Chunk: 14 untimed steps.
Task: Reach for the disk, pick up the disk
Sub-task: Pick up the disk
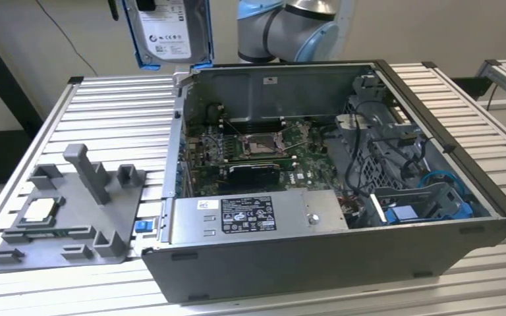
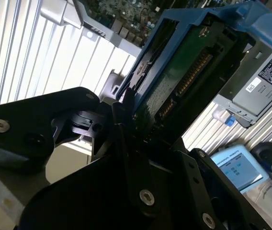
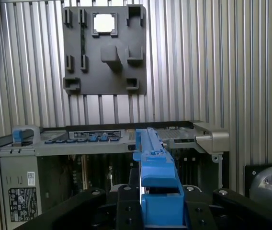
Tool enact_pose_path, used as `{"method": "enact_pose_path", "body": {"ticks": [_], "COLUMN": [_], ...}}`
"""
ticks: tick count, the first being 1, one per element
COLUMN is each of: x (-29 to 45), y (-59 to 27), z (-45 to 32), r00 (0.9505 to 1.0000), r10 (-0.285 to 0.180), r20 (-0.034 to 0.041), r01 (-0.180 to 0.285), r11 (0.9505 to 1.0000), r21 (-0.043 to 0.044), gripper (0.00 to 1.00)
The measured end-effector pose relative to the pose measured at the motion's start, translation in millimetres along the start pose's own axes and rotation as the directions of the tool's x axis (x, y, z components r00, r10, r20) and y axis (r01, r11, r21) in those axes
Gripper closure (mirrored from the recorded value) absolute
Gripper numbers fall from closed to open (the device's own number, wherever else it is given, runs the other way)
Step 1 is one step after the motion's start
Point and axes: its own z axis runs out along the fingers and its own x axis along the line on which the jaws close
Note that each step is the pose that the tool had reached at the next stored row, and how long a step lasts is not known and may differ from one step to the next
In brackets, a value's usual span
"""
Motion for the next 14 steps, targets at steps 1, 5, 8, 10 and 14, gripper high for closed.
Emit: {"method": "enact_pose_path", "body": {"ticks": [1, 5, 8, 10, 14], "x": [-0.1, -0.5, -0.7, -0.8, -0.9], "y": [-1.4, -6.9, -10.4, -12.0, -12.7], "z": [0.0, 0.1, 0.1, 0.2, 0.2], "r00": [1.0, 1.0, 1.0, 1.0, 1.0], "r10": [0.0, 0.0, 0.0, 0.0, 0.0], "r20": [0.0, 0.0, 0.0, 0.0, 0.0001], "r01": [0.0, 0.0, 0.0, 0.0, 0.0], "r11": [1.0, 1.0, 1.0, 1.0, 1.0], "r21": [0.0, 0.0, 0.0, 0.0, 0.0001], "gripper": [1.0, 1.0, 1.0, 1.0, 1.0]}}
